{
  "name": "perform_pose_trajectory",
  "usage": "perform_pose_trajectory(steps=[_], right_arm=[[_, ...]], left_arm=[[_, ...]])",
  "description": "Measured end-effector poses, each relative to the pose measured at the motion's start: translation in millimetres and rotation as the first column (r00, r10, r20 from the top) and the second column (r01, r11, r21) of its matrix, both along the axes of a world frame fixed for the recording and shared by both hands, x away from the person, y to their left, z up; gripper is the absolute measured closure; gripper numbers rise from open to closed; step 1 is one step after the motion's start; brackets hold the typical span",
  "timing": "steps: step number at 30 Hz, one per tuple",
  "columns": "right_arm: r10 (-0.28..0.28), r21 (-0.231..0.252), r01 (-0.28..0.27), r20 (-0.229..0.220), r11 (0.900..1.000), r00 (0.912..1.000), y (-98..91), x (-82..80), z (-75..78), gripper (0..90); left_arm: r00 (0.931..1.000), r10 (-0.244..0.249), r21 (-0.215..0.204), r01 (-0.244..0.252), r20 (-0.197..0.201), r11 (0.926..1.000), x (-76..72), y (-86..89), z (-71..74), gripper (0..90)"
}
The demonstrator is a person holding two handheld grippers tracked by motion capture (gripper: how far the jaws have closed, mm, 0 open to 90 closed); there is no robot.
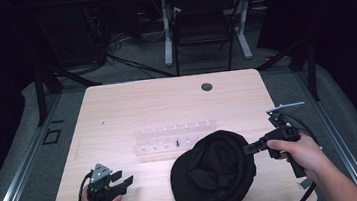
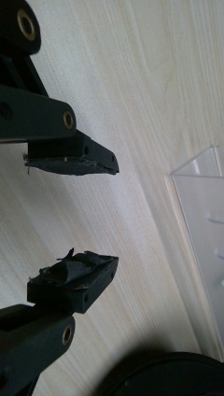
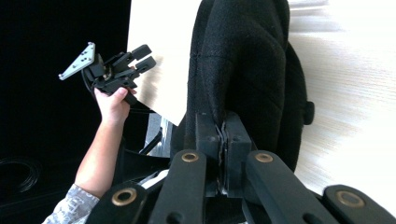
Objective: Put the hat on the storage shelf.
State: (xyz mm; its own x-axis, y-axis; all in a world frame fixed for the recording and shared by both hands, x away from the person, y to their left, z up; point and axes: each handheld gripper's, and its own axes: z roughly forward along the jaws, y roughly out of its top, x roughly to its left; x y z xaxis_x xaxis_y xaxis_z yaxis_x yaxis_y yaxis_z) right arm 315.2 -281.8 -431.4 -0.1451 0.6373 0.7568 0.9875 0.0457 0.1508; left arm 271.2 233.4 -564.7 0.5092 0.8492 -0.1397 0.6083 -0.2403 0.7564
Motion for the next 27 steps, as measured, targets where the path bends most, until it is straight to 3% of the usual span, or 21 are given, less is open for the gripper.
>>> perform_pose_trajectory(steps=[11,27], right_arm=[[0.012,0.049,-0.015,0.055,0.9987,0.9984,7.1,-4.9,24.1,88.3],[-0.003,0.079,-0.004,0.086,0.9969,0.9963,7.4,-8.5,43.5,88.3]], left_arm=[[0.9999,0.011,-0.007,-0.01,0.003,0.9999,0.3,2.7,0.5,48.7],[1.0,0.009,-0.006,-0.009,0.005,0.9999,0.2,1.5,0.3,48.7]])
